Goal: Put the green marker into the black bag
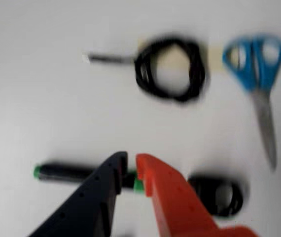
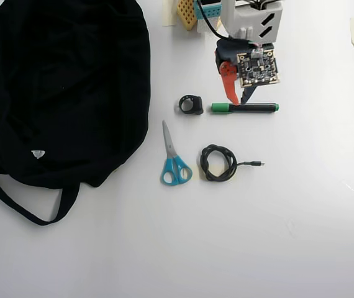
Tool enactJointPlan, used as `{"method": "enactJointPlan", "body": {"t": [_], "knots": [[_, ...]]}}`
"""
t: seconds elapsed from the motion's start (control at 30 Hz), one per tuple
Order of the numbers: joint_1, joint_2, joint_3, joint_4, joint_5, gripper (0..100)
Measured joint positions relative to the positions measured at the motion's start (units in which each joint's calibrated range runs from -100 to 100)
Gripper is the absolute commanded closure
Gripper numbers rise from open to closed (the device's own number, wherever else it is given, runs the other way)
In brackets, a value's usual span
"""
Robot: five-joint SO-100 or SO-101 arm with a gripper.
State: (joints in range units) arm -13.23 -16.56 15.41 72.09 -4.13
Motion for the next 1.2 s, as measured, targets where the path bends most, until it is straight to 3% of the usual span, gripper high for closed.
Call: {"method": "enactJointPlan", "body": {"t": [0.47, 1.2], "knots": [[-2.13, -0.08, 3.77, 11.16, -4.15, 98], [-2.57, -0.08, 3.93, 11.94, -4.25, 98]]}}
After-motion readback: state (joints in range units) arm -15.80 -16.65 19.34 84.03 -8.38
